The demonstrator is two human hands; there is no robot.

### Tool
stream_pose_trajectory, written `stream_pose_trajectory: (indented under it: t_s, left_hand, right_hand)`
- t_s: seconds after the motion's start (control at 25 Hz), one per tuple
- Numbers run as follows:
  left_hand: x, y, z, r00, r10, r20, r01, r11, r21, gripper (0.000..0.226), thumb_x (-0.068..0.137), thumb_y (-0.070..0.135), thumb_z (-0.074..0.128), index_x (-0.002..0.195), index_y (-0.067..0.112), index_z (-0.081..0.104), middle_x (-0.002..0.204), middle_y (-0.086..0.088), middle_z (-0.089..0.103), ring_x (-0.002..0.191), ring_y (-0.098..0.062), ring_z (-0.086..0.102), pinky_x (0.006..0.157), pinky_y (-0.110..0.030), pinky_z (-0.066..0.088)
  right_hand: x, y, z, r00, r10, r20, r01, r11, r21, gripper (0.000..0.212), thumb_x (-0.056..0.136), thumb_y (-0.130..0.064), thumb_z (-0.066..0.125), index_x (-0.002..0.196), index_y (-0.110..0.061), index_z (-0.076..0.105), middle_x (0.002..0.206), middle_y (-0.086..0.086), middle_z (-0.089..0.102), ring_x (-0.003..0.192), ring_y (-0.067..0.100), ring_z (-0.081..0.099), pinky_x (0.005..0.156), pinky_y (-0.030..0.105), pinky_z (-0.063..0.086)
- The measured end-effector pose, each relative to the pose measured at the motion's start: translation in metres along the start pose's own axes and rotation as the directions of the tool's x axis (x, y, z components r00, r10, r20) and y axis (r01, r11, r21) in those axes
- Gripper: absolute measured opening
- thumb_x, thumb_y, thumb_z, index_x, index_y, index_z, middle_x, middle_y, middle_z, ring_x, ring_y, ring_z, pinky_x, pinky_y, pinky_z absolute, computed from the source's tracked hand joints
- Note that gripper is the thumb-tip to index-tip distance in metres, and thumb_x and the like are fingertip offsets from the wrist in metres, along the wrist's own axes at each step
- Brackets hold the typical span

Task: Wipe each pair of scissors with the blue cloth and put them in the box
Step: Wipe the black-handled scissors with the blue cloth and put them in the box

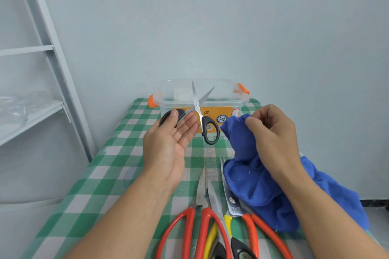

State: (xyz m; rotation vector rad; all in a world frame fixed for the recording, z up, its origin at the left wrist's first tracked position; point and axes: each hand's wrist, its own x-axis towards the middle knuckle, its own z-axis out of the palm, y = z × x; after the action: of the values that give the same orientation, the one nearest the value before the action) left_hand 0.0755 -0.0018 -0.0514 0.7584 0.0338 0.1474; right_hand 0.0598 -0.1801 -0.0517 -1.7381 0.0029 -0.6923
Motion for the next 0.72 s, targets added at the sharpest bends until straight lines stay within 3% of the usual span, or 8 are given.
stream_pose_trajectory:
  t_s: [0.16, 0.24, 0.28, 0.44, 0.64, 0.72]
  left_hand:
    - [-0.002, 0.000, 0.001, 0.999, -0.042, 0.034, 0.041, 0.999, 0.009, 0.016, 0.101, 0.011, 0.055, 0.109, -0.002, 0.061, 0.098, -0.023, 0.075, 0.093, -0.031, 0.075, 0.074, -0.034, 0.063]
    - [-0.004, -0.001, 0.002, 0.996, -0.064, 0.054, 0.063, 0.998, 0.026, 0.015, 0.102, 0.011, 0.053, 0.107, -0.001, 0.060, 0.101, -0.025, 0.074, 0.093, -0.033, 0.075, 0.074, -0.036, 0.063]
    - [-0.004, -0.002, 0.002, 0.995, -0.071, 0.067, 0.069, 0.997, 0.034, 0.014, 0.102, 0.011, 0.053, 0.106, -0.001, 0.060, 0.101, -0.026, 0.074, 0.094, -0.033, 0.075, 0.075, -0.036, 0.063]
    - [-0.005, -0.005, 0.003, 0.991, -0.072, 0.113, 0.066, 0.996, 0.061, 0.011, 0.100, 0.009, 0.054, 0.100, 0.001, 0.061, 0.101, -0.027, 0.073, 0.093, -0.034, 0.075, 0.076, -0.037, 0.063]
    - [-0.003, -0.009, 0.003, 0.986, -0.063, 0.154, 0.059, 0.998, 0.030, 0.008, 0.100, 0.006, 0.053, 0.100, 0.000, 0.059, 0.100, -0.027, 0.072, 0.095, -0.034, 0.075, 0.078, -0.036, 0.062]
    - [-0.001, -0.011, 0.002, 0.991, -0.026, 0.135, 0.021, 0.999, 0.035, 0.006, 0.100, 0.005, 0.054, 0.102, 0.001, 0.057, 0.106, -0.027, 0.068, 0.096, -0.034, 0.074, 0.079, -0.037, 0.062]
  right_hand:
    - [0.000, 0.001, 0.002, 0.996, 0.051, 0.080, -0.050, 0.999, -0.016, 0.014, 0.091, -0.006, 0.060, 0.081, -0.015, 0.058, 0.059, 0.003, 0.063, 0.056, 0.017, 0.052, 0.056, 0.028, 0.046]
    - [0.000, 0.003, 0.004, 0.992, 0.041, 0.116, -0.040, 0.999, -0.015, 0.023, 0.088, 0.004, 0.055, 0.086, -0.019, 0.061, 0.073, 0.009, 0.071, 0.064, 0.027, 0.059, 0.063, 0.037, 0.052]
    - [0.000, 0.004, 0.005, 0.990, 0.031, 0.137, -0.030, 0.999, -0.015, 0.033, 0.086, 0.008, 0.051, 0.088, -0.022, 0.064, 0.081, 0.004, 0.074, 0.071, 0.023, 0.064, 0.066, 0.038, 0.054]
    - [-0.003, 0.000, 0.005, 0.977, 0.020, 0.212, -0.024, 1.000, 0.017, 0.047, 0.087, 0.012, 0.044, 0.082, -0.023, 0.076, 0.084, -0.013, 0.075, 0.082, 0.000, 0.068, 0.075, 0.016, 0.053]
    - [-0.007, 0.000, 0.007, 0.949, -0.023, 0.314, 0.001, 0.998, 0.070, 0.017, 0.093, -0.008, 0.066, 0.082, -0.013, 0.077, 0.081, 0.005, 0.076, 0.082, 0.014, 0.069, 0.084, 0.035, 0.054]
    - [-0.008, -0.001, 0.008, 0.947, -0.047, 0.317, 0.031, 0.998, 0.055, 0.013, 0.091, -0.008, 0.070, 0.080, -0.013, 0.076, 0.078, 0.000, 0.076, 0.078, 0.010, 0.069, 0.082, 0.029, 0.054]
